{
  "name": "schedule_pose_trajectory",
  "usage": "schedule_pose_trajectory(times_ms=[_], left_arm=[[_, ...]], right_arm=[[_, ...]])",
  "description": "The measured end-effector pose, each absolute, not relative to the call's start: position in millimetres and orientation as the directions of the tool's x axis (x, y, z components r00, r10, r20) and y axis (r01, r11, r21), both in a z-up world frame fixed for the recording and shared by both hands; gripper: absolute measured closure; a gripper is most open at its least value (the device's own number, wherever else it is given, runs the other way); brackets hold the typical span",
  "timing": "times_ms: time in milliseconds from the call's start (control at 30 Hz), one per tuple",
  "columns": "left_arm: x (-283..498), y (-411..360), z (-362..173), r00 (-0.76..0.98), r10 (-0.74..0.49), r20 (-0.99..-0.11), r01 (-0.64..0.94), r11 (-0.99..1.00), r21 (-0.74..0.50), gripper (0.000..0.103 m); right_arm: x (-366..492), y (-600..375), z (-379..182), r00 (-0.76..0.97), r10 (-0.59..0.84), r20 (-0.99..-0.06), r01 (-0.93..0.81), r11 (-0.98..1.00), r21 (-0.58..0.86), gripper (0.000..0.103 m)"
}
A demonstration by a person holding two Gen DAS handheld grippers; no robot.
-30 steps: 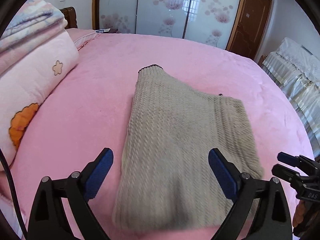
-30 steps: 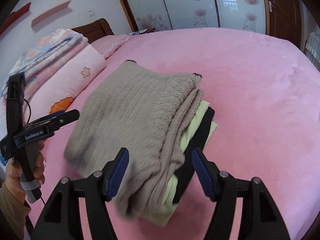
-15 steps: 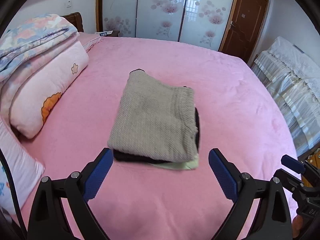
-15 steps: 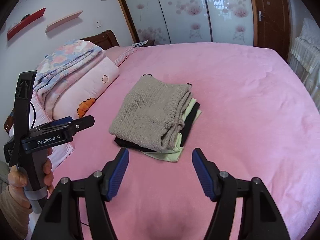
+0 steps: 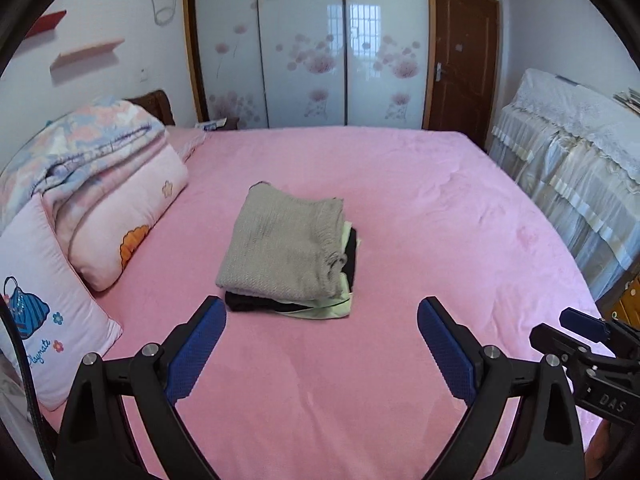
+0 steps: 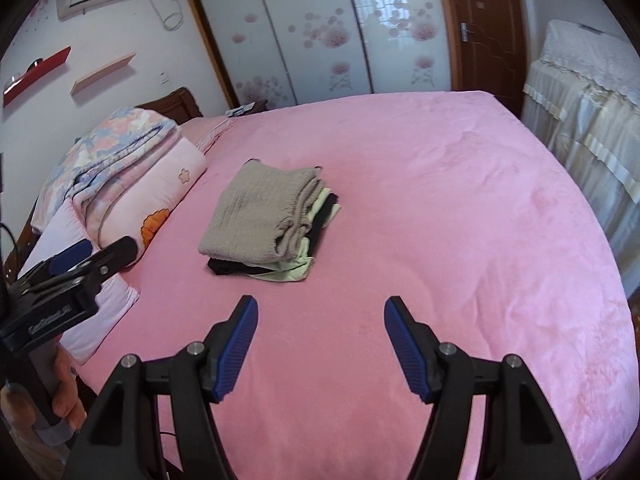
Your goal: Fold large clothes
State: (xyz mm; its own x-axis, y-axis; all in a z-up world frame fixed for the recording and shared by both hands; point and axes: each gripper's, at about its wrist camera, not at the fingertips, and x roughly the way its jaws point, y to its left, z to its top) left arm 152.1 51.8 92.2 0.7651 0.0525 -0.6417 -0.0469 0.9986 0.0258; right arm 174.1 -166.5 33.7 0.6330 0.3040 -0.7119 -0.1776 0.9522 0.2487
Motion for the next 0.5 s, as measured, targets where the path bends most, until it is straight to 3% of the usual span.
schedule_pose_trajectory(times_ms=[100, 300, 500], left_arm=[[129, 29, 101, 0.772, 0.063, -0.632, -0.045, 0.998, 0.045, 0.001], [79, -9, 107, 0.784, 0.056, -0.618, -0.04, 0.998, 0.039, 0.001], [40, -33, 93, 0.776, 0.038, -0.629, -0.029, 0.999, 0.026, 0.001]], right_arm=[[157, -186, 40, 0.655, 0.277, -0.703, -0.141, 0.959, 0.247, 0.037], [109, -210, 53, 0.716, 0.179, -0.675, -0.068, 0.98, 0.188, 0.037], [67, -229, 48, 0.725, 0.17, -0.667, -0.043, 0.978, 0.202, 0.036]])
